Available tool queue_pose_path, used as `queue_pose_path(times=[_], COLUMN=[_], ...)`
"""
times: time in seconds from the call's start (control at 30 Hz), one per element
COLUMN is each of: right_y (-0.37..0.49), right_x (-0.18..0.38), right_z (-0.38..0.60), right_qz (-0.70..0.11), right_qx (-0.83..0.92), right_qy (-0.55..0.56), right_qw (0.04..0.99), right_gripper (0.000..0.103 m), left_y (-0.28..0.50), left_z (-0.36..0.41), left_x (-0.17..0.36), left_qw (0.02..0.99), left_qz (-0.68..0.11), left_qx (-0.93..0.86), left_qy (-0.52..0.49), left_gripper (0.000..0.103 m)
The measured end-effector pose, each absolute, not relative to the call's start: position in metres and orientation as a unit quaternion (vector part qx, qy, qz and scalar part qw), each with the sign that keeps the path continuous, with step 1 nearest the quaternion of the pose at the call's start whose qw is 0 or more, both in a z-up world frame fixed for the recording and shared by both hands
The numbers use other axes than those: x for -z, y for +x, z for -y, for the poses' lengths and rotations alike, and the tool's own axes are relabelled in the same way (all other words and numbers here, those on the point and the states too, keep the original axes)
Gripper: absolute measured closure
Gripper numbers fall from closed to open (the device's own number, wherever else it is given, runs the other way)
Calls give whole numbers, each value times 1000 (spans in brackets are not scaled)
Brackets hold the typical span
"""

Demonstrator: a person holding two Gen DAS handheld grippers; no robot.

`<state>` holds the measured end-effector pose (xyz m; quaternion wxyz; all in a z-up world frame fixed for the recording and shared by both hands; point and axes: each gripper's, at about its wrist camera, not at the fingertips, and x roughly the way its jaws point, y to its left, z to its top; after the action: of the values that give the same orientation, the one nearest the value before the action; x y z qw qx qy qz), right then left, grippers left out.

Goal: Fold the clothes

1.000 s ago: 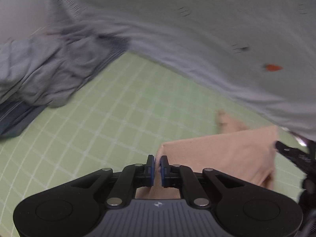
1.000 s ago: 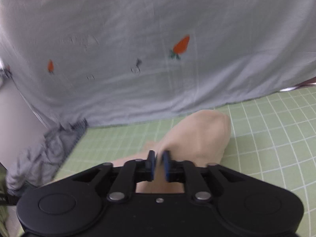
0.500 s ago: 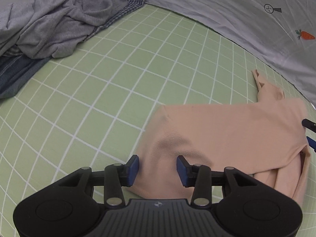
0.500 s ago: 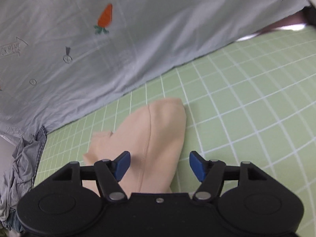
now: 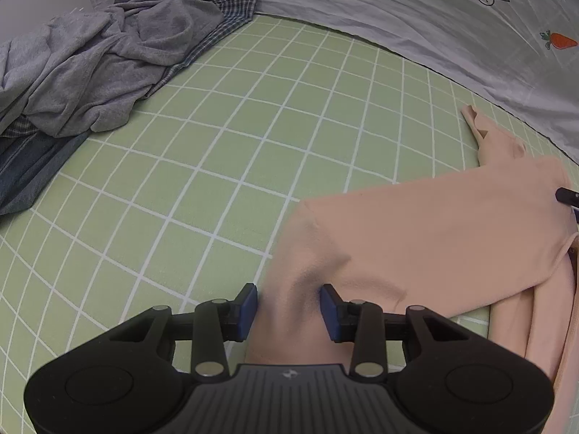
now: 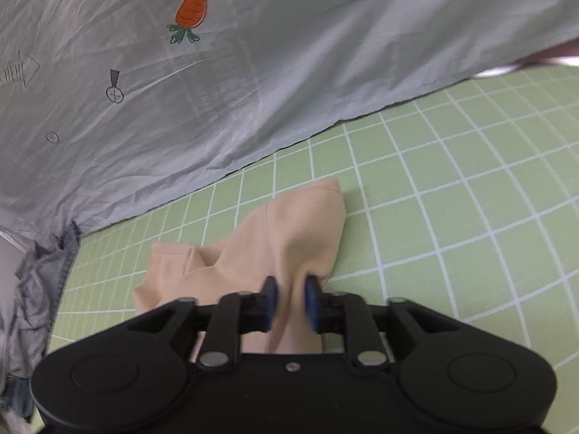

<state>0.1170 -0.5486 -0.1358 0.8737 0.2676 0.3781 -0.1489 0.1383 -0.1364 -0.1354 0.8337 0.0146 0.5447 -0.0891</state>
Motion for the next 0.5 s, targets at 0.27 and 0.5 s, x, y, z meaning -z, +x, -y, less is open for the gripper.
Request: queue_pose_path(times=[0.27, 0.5], right_y=[36, -61], right_x=[110, 99], right_z=[533, 515], right_qz=[-384, -383], right_qx=[204, 250], right_qy=[177, 190], right_qw=[883, 869], right_gripper=[13, 12], left_y=[131, 94], left_z=[140, 172], left_x=[117, 61], left_qw=[821, 769], left_qz=[-545, -519], left_qx=[149, 325], left_qy=[-76, -185], left_gripper=[94, 94])
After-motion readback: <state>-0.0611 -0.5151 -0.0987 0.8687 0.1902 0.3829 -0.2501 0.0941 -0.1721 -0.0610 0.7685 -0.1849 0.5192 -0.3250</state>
